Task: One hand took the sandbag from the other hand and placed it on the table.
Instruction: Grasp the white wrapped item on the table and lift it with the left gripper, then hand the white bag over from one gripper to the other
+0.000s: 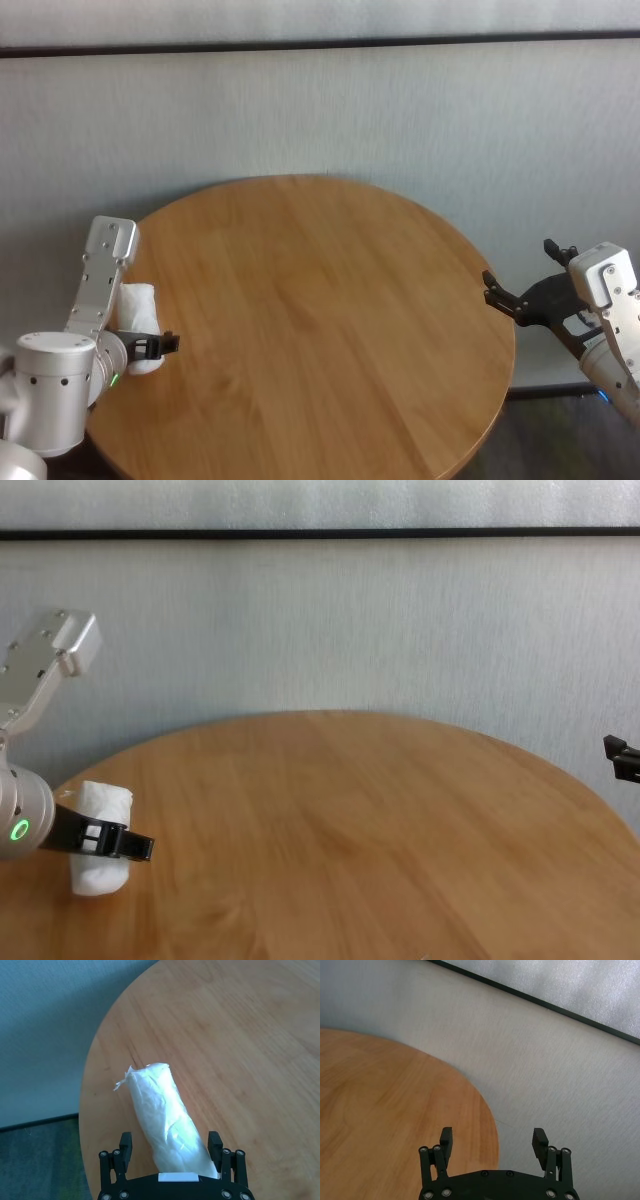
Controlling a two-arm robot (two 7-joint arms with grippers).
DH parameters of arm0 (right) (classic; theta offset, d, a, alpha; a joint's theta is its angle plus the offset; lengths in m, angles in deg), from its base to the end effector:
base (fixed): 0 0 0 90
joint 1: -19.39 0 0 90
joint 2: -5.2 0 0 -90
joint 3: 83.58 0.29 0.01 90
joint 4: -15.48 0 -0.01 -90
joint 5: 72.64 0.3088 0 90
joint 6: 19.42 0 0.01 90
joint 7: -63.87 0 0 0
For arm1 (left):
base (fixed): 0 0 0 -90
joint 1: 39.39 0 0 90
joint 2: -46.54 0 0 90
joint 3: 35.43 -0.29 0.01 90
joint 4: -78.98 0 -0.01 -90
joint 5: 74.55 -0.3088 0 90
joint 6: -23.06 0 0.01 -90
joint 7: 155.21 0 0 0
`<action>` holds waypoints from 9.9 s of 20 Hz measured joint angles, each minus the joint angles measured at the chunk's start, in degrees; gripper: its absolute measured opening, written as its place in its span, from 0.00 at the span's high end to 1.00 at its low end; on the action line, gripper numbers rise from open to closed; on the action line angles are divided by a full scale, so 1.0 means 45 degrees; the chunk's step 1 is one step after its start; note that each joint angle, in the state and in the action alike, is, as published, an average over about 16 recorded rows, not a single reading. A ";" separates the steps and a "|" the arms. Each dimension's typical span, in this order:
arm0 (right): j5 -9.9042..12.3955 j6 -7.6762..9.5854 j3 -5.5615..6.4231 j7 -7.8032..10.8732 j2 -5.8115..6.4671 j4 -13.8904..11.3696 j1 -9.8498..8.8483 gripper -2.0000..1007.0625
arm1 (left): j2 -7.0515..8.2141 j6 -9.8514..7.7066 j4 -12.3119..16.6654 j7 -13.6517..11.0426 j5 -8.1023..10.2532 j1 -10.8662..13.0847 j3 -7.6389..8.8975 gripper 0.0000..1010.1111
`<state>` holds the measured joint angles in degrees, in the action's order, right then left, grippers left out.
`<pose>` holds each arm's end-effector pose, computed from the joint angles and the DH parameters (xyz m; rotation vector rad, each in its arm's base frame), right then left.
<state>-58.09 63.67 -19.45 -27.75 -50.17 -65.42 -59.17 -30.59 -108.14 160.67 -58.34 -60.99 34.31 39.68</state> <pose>0.3581 -0.0825 -0.3023 -0.3041 -0.2850 -1.2478 0.3986 -0.0034 -0.2604 0.6002 0.3664 1.4362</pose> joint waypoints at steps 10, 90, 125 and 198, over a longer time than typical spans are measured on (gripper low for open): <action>0.0000 0.0000 0.0000 0.0000 0.0000 0.0000 0.0000 0.00 | -0.0098 0.0094 -0.0424 -0.0318 -0.0257 -0.0210 0.0016 0.01; 0.0000 0.0000 0.0000 0.0000 0.0000 0.0000 0.0000 0.00 | -0.0119 0.0629 -0.0534 -0.0348 -0.0799 -0.0124 -0.0069 0.52; 0.0000 0.0000 0.0000 0.0000 0.0000 0.0000 0.0000 0.00 | 0.0452 0.3978 0.1019 -0.2350 -0.1570 0.0663 -0.0120 0.52; -0.0012 -0.0009 0.0011 0.0006 -0.0003 0.0002 -0.0002 0.00 | 0.1621 0.6953 0.2849 -0.7178 -0.1020 -0.0597 -0.2280 0.52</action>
<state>-58.15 63.63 -19.40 -27.72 -50.18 -65.41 -59.18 -23.29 -76.85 173.49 -90.64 -65.58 31.63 29.42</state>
